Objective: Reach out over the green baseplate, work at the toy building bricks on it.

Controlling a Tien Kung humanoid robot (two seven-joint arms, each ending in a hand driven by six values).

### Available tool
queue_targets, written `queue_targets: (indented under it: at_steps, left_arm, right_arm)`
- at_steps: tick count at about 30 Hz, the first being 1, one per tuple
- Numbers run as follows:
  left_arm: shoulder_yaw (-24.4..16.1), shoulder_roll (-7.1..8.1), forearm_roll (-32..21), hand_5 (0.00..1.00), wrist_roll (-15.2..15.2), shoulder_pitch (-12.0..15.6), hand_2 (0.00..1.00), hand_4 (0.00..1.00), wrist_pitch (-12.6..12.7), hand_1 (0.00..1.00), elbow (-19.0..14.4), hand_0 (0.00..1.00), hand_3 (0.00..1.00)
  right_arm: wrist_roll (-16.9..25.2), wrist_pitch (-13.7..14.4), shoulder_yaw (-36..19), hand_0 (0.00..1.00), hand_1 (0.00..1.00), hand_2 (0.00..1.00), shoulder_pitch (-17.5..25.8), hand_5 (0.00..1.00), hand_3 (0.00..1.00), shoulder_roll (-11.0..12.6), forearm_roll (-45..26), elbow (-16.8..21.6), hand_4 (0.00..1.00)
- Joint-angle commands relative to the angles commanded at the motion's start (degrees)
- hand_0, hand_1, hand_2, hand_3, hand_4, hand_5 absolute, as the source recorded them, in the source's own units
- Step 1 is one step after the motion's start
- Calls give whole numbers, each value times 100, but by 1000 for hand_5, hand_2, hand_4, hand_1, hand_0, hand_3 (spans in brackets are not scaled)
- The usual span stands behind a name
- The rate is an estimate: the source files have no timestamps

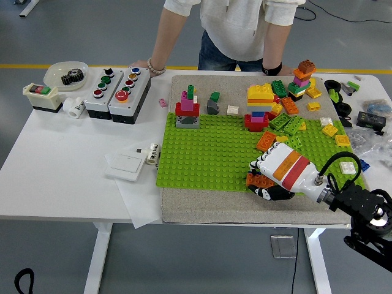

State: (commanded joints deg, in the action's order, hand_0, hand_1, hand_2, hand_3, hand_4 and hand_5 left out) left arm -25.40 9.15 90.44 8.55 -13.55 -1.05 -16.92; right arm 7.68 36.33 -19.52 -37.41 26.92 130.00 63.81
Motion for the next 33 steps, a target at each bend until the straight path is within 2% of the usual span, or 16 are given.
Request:
queue_targets:
  at_steps: [25,29,33]
  left_arm:
    - [11,0,-9,661,-10,6,701,666,-2,655,1,624,613]
    - [16,-2,-14,661,-10,12,701,665,4,656,4,624,613]
    - [0,-6,9,661,-2,27,701,665,4,656,7,624,613]
  right_arm:
    - [-3,65,-35,160,175,278,10,560,442,41,0,7,698]
    - [-130,65,-119,157,190,293,60,555,465,39,0,27,711]
    - [-308,65,-281,157,190,293,151,555,465,96,0,213,711]
